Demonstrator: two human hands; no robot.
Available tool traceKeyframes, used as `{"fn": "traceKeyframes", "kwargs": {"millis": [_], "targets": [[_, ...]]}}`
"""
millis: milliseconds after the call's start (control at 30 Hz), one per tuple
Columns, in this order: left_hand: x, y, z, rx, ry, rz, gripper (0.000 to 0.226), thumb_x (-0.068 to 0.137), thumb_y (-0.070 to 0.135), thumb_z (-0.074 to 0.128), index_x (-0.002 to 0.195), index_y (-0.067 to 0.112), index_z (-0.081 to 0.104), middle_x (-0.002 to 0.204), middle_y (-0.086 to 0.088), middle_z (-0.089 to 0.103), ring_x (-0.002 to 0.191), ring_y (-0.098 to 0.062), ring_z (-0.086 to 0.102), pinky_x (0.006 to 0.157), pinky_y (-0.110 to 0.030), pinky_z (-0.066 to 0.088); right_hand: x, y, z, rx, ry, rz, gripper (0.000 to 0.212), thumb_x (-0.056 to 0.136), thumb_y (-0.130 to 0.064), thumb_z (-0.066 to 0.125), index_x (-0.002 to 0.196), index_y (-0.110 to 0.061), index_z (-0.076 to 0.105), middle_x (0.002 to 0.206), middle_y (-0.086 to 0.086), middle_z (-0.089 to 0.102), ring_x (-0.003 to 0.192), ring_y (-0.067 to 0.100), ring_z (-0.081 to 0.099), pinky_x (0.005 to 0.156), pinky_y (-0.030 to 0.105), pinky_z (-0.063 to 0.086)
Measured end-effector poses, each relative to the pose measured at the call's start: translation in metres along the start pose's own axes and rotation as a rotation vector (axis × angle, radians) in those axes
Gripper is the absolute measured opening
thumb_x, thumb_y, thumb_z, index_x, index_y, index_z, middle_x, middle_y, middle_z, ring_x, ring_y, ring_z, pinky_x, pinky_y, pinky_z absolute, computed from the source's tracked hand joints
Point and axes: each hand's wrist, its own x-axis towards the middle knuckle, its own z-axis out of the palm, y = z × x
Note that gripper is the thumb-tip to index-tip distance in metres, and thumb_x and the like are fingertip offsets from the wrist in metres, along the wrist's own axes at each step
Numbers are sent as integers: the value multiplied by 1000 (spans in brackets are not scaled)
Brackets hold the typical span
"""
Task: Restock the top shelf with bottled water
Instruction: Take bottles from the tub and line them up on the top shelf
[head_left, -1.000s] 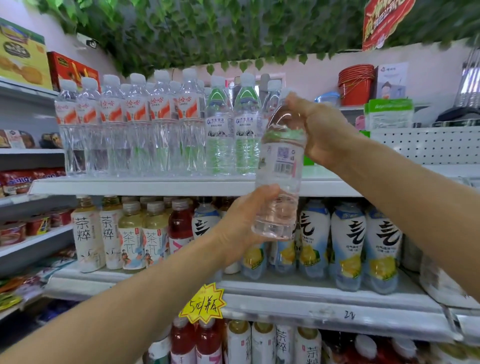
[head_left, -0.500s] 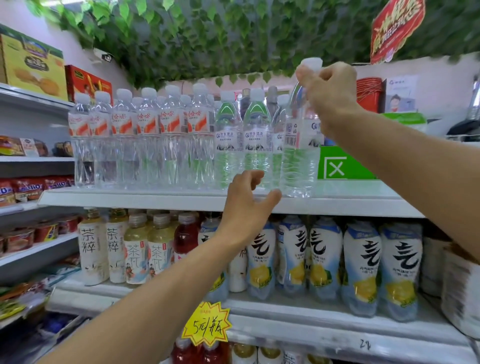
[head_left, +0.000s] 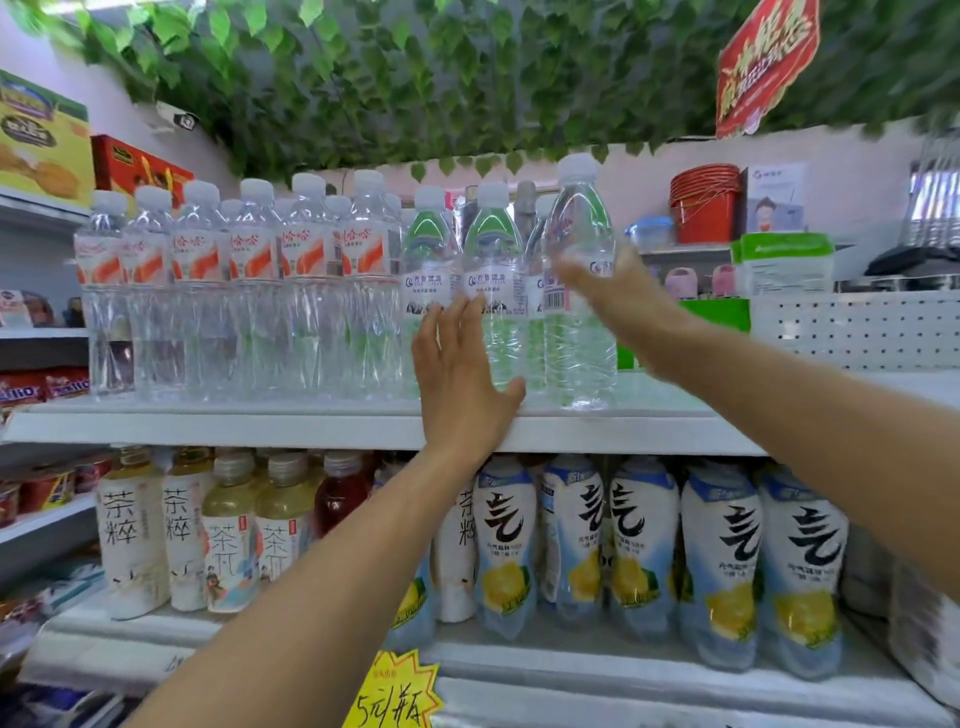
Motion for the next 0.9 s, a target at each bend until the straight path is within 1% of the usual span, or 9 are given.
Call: {"fn": "traceKeyframes", "kwargs": {"millis": [67, 133, 233, 400, 500, 600, 667, 767, 900], "targets": [[-1, -2, 3, -26, 39, 24, 88, 82, 28, 74, 152, 18, 23, 158, 0, 22, 148, -23, 5, 123, -39, 6, -19, 27, -1, -8, -97, 48, 53, 88, -29, 72, 131, -19, 42, 119, -3, 62, 112, 16, 58, 81, 27, 43], [0, -4, 5, -29, 56, 31, 86, 81, 26, 75, 151, 17, 25, 156, 0, 25, 147, -23, 6, 122, -41, 9, -25, 45, 0, -39, -92, 52, 51, 81, -29, 79, 120, -21, 46, 111, -5, 64, 105, 12, 61, 82, 25, 47], [0, -4, 6, -17, 56, 29, 86, 82, 26, 75, 151, 18, 24, 156, 0, 25, 147, -23, 6, 122, -41, 10, -19, 51, 8, -81, 12, 51, 83, 68, -40, 88, 129, -18, 35, 131, 1, 57, 122, 22, 55, 104, 43, 44], [0, -4, 5, -6, 49, 20, 88, 82, 28, 75, 152, 19, 23, 157, 0, 25, 148, -24, 6, 122, -43, 9, -16, 48, 18, -183, 88, 19, 101, 71, -43, 85, 141, -7, 23, 151, 8, 40, 137, 25, 40, 113, 39, 32], [0, -5, 5, 4, 57, -8, 88, 81, 32, 75, 152, 21, 24, 159, -3, 19, 148, -26, 5, 122, -45, 8, -17, 52, 15, -177, 68, 14, 88, 76, -43, 81, 140, -10, 30, 144, 5, 47, 132, 23, 46, 112, 39, 36], [-1, -3, 4, -31, 59, -82, 92, 78, 39, 77, 151, 22, 24, 160, -7, 5, 146, -27, -1, 121, -46, 9, -16, 56, 10, -147, 85, 6, 63, 82, -37, 77, 131, -15, 44, 121, 0, 61, 110, 17, 59, 98, 37, 48], [1, -2, 3, -55, 48, -150, 95, 78, 41, 78, 151, 21, 22, 160, -7, 2, 146, -30, 0, 120, -48, 15, -14, 56, 11, -171, 95, 0, 58, 83, -33, 78, 128, -15, 46, 116, -1, 62, 107, 17, 59, 96, 36, 48], [10, -3, -4, 5, 77, -140, 94, 78, 47, 77, 151, 20, 24, 158, -5, 11, 145, -28, 9, 116, -45, 22, -9, 55, 15, -219, 97, -2, 66, 80, -35, 79, 131, -11, 44, 125, 3, 60, 116, 22, 57, 103, 43, 46], [50, 2, -28, 41, 106, 74, 85, 84, 47, 71, 151, 20, 26, 154, -2, 29, 142, -23, 22, 116, -37, 19, -6, 54, 19, -267, 93, 0, 69, 82, -34, 78, 134, -8, 40, 132, 6, 55, 122, 24, 52, 105, 40, 43]]}}
